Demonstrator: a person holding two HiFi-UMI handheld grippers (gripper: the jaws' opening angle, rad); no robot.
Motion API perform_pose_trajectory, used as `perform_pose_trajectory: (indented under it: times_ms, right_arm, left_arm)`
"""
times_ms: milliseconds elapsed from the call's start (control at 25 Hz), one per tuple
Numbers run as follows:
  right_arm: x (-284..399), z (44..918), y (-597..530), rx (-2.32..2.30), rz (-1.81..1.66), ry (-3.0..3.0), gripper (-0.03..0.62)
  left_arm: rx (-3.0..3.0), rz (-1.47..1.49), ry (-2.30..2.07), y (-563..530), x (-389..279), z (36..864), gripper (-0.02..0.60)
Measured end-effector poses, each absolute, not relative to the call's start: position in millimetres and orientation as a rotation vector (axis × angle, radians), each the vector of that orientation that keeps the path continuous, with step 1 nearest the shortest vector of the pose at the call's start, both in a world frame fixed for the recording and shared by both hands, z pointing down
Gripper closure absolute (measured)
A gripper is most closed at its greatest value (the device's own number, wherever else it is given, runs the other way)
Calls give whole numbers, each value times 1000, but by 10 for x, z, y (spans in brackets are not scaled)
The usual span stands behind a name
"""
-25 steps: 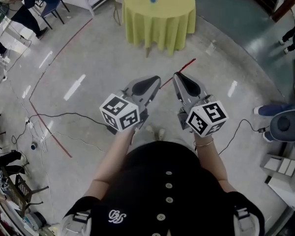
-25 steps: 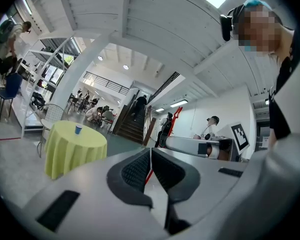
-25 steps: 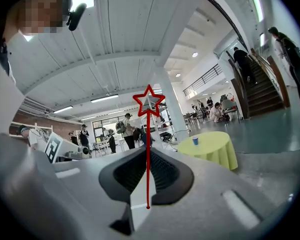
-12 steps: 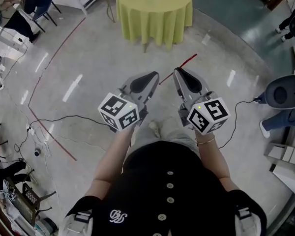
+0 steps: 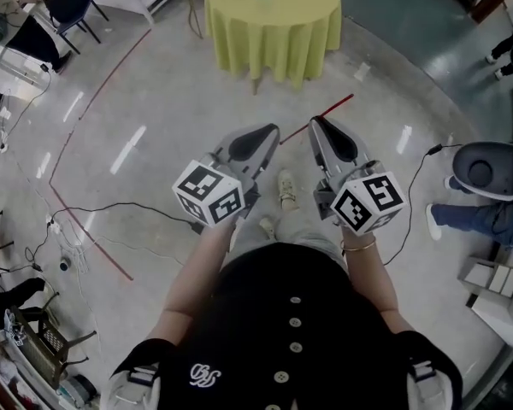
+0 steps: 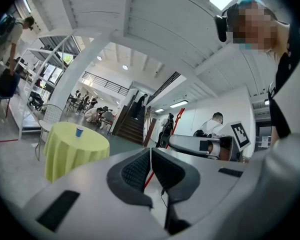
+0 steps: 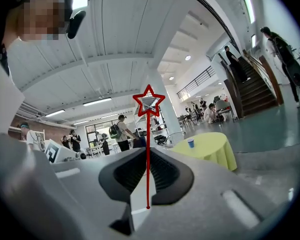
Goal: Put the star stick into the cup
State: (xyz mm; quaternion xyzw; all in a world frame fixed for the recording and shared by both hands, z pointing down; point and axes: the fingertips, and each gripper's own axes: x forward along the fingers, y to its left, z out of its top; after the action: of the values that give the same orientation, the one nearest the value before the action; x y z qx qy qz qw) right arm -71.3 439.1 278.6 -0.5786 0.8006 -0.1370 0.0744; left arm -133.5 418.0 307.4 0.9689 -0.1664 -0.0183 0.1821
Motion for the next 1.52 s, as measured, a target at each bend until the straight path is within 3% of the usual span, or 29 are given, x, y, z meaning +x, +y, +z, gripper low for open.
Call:
perform_pose_trajectory:
  times_ms: [960,1520]
  right_arm:
    - [275,2716,2529,-1546,-430,2511,577]
    - [446,2874,2098,-1553,-498,2505,577]
  left_arm:
    - [2716,-93,-589,2449,-241,2962,563]
    - [2675,-68,-632,1956,-136,3094,563]
